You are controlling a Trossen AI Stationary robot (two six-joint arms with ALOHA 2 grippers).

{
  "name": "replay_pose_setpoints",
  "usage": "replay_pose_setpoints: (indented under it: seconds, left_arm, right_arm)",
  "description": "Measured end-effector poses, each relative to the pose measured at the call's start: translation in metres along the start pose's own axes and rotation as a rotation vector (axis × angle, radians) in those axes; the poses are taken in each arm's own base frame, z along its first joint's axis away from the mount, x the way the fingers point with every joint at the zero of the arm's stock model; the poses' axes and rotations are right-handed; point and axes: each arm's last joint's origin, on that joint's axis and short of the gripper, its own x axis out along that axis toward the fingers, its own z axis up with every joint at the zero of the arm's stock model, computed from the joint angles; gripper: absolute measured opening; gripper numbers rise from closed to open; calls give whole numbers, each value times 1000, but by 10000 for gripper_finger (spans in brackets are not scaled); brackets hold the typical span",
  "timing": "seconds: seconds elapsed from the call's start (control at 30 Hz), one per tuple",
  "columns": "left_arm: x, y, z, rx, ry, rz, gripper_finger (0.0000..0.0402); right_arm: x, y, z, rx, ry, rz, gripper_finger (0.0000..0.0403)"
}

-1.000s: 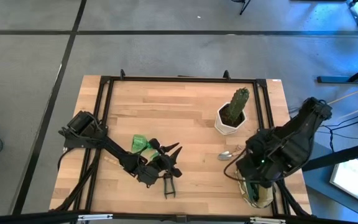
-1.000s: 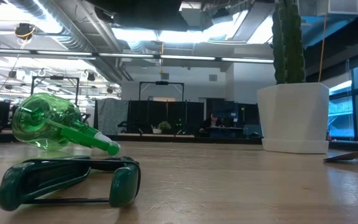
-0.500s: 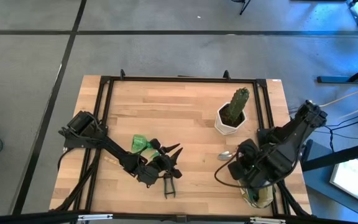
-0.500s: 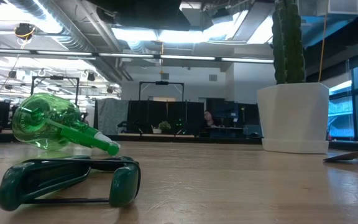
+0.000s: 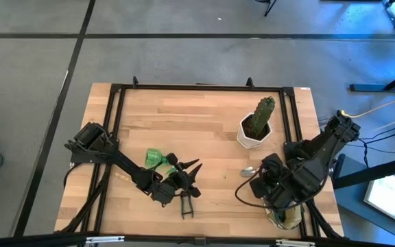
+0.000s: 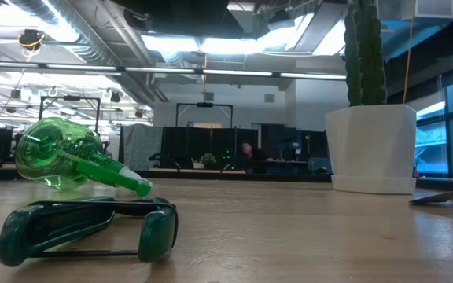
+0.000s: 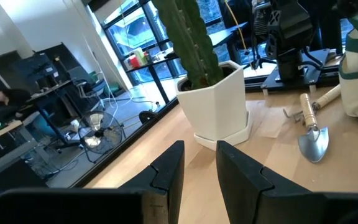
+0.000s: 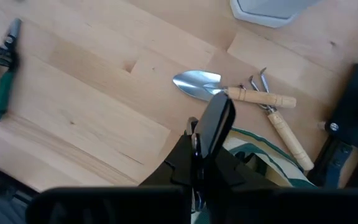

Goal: Pick & Place Garden tools in Gardening bag
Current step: Put the top grafting pruner into the side pocket of the white bag

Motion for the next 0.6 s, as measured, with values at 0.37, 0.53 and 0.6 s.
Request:
replay_pose_setpoints:
  seconds: [0.37,0.53,0.6]
  left_arm:
    - [0,0,0,1,0,0,88]
    - [0,0,0,2,0,0,88]
    - [0,0,0,3,0,0,88]
  right_arm:
    - [-1,0,0,-1,-3,4,14]
    - [-2,-1,-4,-3,20,1,14]
    - [-4,-3,-8,1,29,4,14]
